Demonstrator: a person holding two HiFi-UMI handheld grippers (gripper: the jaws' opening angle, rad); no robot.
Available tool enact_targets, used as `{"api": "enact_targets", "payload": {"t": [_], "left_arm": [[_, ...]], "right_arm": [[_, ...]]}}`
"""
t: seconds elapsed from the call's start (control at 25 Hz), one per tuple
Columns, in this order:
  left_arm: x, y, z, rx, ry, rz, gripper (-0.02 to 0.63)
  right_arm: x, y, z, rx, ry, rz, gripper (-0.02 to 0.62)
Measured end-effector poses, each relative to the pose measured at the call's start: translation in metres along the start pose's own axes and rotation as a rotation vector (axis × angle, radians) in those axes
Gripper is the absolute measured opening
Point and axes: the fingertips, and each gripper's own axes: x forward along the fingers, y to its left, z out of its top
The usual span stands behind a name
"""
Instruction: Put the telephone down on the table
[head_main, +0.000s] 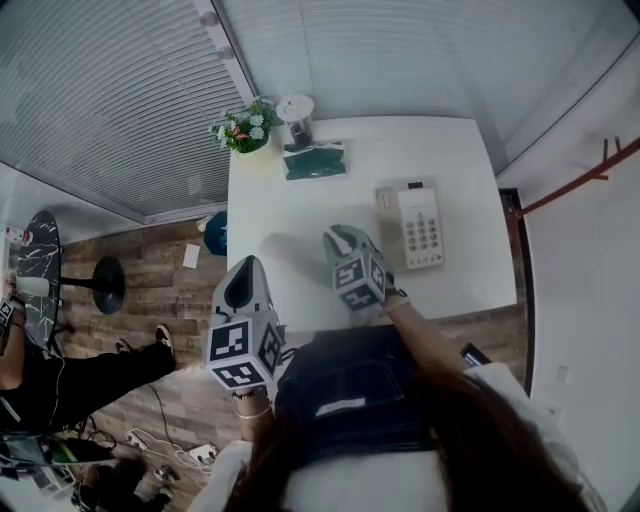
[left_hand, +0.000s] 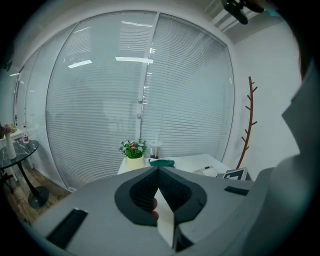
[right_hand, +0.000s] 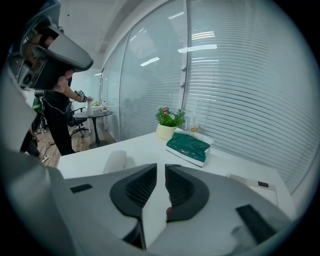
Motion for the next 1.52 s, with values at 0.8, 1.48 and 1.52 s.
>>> {"api": "enact_targets", "payload": {"t": [0.8, 1.48, 1.52], "left_arm": [[0.028, -0.043, 0.013, 0.080, -0.006, -0.120, 0.000], [0.042, -0.071, 0.016, 0.151, 0.015, -0.233, 0.000], [0.042, -0.072, 0.015, 0.154, 0.014, -0.236, 0.000]], "right_arm": [[-0.047, -0.065, -0.001, 0.094, -0.081, -0.169, 0.000], [-0.066, -0.078, 0.015, 0.107, -0.134, -0.198, -0.002], [-0.065, -0.079, 0.015, 0.111, -0.133, -0.199, -0.003]]}}
